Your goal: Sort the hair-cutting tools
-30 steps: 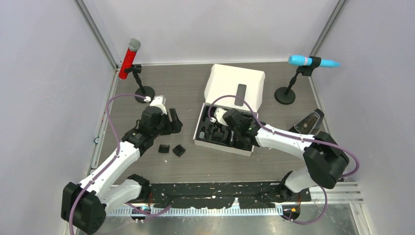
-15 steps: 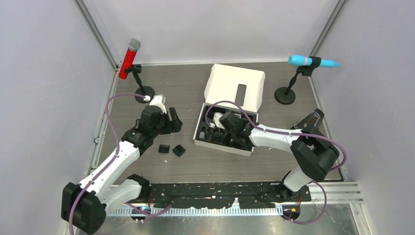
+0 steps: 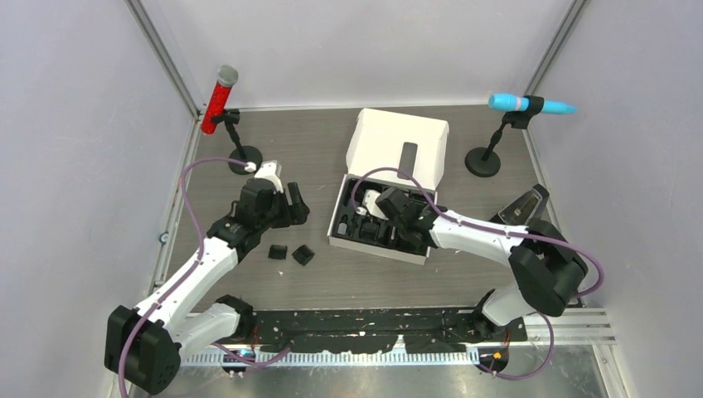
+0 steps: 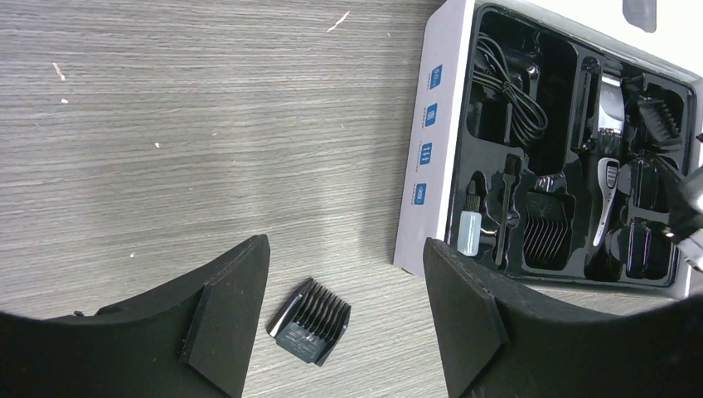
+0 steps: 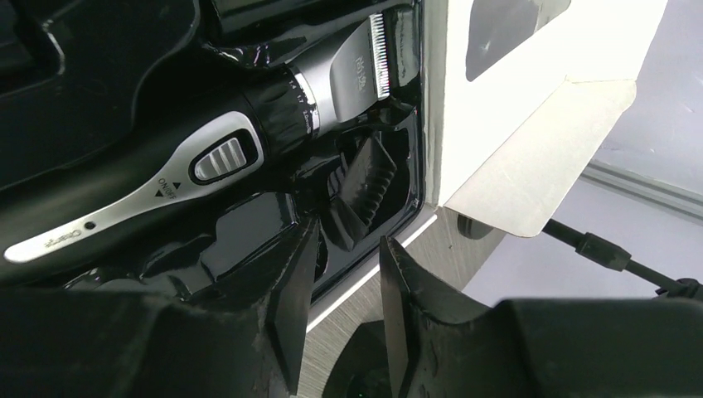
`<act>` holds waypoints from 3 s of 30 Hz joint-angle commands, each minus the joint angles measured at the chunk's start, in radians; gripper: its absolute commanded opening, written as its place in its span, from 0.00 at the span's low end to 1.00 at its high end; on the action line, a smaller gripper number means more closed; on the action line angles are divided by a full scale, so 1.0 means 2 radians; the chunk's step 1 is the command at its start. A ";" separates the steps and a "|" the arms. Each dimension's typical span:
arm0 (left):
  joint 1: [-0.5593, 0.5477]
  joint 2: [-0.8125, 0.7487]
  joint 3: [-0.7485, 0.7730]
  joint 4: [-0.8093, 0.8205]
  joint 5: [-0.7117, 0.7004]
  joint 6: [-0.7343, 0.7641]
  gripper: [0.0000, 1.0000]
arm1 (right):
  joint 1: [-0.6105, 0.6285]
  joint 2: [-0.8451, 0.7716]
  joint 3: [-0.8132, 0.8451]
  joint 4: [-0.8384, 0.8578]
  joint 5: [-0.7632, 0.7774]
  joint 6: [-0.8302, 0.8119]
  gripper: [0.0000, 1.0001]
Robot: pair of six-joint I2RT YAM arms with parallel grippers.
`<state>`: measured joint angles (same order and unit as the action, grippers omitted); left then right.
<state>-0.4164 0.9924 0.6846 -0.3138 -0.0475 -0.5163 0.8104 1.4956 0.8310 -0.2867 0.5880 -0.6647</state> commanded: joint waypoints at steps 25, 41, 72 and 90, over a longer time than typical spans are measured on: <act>0.003 0.103 0.064 -0.027 0.043 0.014 0.70 | -0.114 -0.005 0.172 -0.180 -0.145 0.354 0.42; 0.000 0.199 0.114 -0.030 0.113 0.016 0.64 | -0.160 0.063 0.207 -0.206 -0.233 0.387 0.45; -0.016 0.253 0.113 -0.014 0.152 -0.004 0.61 | -0.189 0.079 0.164 -0.179 -0.238 0.407 0.61; -0.017 0.249 0.109 -0.009 0.156 -0.010 0.60 | -0.189 0.064 0.144 -0.164 -0.242 0.421 0.49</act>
<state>-0.4404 1.4986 0.8841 -0.3714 0.2150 -0.5194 0.4358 1.6501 1.1439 -0.6044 0.0986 0.1616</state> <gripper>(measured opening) 0.601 0.527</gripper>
